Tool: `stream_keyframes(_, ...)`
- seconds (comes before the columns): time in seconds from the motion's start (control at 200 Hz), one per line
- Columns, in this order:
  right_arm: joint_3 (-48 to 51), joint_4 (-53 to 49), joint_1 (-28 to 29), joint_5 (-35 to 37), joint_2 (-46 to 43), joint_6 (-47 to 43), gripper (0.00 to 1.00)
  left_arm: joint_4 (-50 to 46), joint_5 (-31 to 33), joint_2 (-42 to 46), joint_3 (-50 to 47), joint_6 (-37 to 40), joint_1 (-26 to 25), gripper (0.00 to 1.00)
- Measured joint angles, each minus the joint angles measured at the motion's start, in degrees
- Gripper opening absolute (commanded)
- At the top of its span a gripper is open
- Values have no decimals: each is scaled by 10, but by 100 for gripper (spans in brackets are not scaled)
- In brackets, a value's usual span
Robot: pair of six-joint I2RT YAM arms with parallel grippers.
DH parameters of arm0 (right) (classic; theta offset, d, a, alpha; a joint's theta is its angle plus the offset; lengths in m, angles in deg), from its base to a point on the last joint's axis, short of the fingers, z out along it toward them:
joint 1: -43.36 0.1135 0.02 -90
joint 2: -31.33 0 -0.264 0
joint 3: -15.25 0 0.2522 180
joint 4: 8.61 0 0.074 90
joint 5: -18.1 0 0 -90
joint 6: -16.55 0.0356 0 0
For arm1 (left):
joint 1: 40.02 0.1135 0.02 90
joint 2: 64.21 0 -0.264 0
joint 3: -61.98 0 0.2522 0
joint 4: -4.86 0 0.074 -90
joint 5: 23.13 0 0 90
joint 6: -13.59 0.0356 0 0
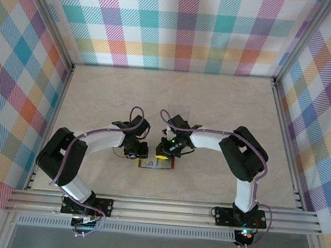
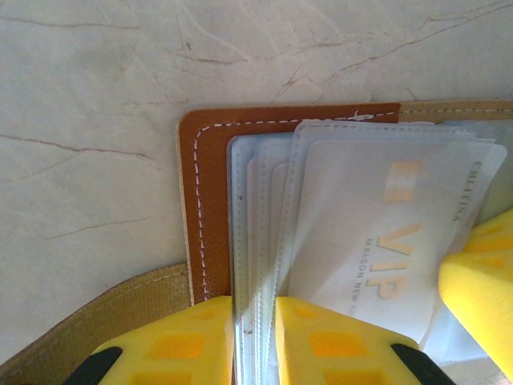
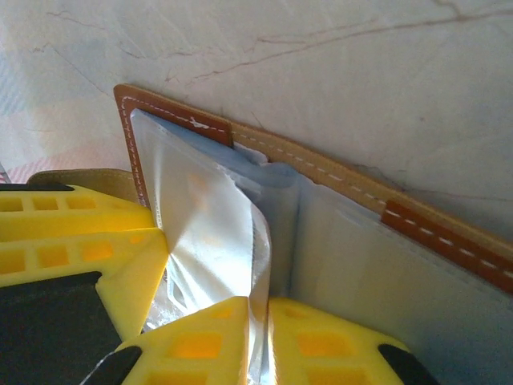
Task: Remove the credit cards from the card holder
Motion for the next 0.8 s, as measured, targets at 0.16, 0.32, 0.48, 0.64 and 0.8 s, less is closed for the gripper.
stream_keyframes(0.16, 3, 4, 0, 0, -2, 3, 14, 0, 0, 0, 0, 0, 0, 20)
stream_keyframes(0.32, 12, 12, 0, 0, -7, 7, 13, 0, 0, 0, 0, 0, 0, 20)
stream_keyframes(0.48, 17, 19, 0, 0, -9, 15, 10, 0, 0, -1, 0, 0, 0, 20)
stream_keyframes(0.64, 20, 24, 0, 0, -11, 19, 6, 0, 0, -1, 0, 0, 0, 20)
stream_keyframes(0.8, 21, 18, 0, 7, -16, 19, 1, 0, 0, -1, 0, 0, 0, 20)
